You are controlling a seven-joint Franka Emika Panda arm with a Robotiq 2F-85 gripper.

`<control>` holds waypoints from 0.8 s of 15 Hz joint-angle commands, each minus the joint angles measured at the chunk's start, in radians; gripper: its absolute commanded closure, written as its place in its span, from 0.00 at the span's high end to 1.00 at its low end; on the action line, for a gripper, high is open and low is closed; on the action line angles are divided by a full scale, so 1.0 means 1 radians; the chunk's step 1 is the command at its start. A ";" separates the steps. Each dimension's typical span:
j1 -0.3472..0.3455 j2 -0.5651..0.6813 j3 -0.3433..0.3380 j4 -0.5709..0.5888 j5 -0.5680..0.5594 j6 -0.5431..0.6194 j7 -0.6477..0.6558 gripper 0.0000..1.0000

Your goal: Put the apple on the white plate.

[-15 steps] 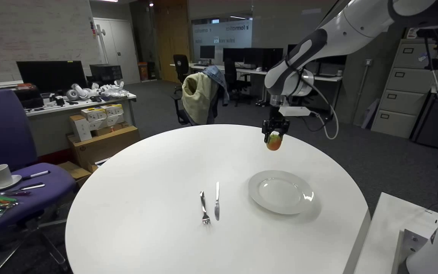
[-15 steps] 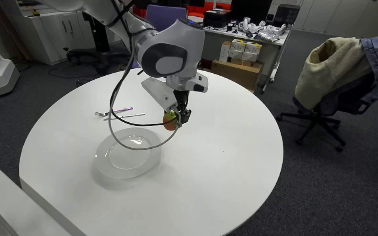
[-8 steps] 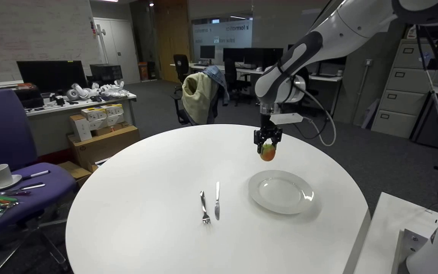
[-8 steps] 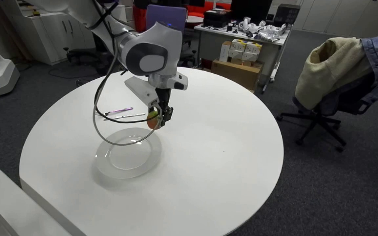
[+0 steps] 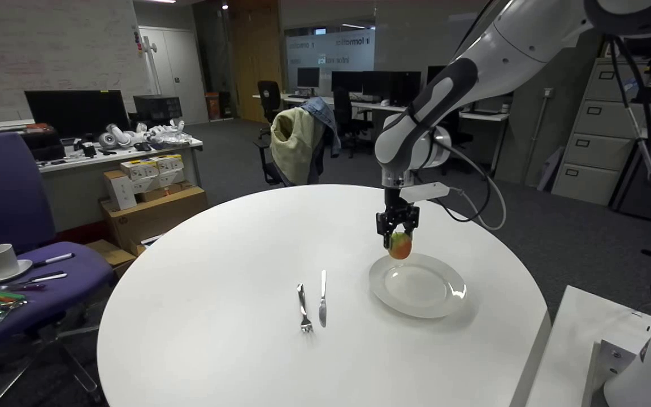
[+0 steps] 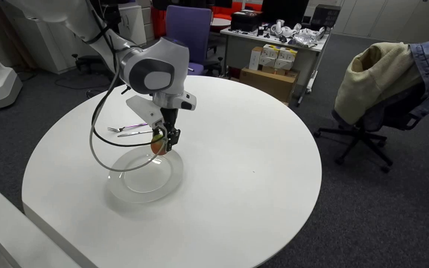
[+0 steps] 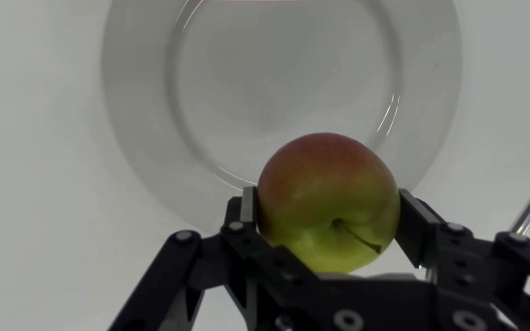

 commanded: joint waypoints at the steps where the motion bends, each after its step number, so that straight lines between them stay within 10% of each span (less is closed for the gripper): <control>1: 0.019 -0.043 0.014 -0.072 -0.027 0.050 0.017 0.49; 12: -0.010 -0.143 0.024 -0.270 -0.004 0.324 -0.014 0.49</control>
